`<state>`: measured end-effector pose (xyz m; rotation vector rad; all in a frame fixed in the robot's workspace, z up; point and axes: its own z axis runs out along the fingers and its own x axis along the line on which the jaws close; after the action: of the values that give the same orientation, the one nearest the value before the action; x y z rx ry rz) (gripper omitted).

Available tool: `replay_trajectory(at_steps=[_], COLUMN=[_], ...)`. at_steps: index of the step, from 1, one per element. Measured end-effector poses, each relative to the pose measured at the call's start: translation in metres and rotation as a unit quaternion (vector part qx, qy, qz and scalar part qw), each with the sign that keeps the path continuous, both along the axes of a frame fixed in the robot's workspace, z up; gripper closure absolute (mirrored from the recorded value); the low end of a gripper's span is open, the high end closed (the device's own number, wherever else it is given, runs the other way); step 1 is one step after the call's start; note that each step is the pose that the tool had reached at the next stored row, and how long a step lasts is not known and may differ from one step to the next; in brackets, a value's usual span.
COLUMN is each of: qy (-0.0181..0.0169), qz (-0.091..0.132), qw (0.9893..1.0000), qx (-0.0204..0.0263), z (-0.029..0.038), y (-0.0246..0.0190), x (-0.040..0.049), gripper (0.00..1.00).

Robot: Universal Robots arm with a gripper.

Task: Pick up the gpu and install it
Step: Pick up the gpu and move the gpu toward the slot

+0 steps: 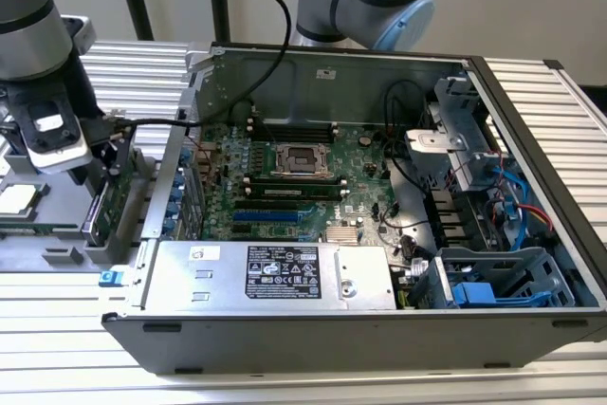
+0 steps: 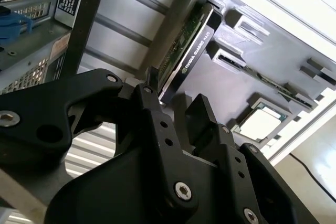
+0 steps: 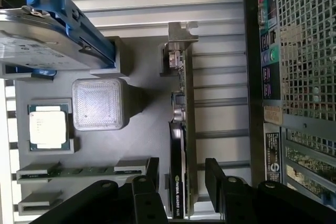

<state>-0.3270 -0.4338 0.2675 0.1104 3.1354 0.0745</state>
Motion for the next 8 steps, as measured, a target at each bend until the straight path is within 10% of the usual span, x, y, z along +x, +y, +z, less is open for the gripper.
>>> replay_trajectory(at_steps=[8], qy=[0.0003], qz=[0.0], qw=[1.0], qx=[0.0], z=[-0.0068], y=[0.0], x=[-0.0014], gripper=[0.0])
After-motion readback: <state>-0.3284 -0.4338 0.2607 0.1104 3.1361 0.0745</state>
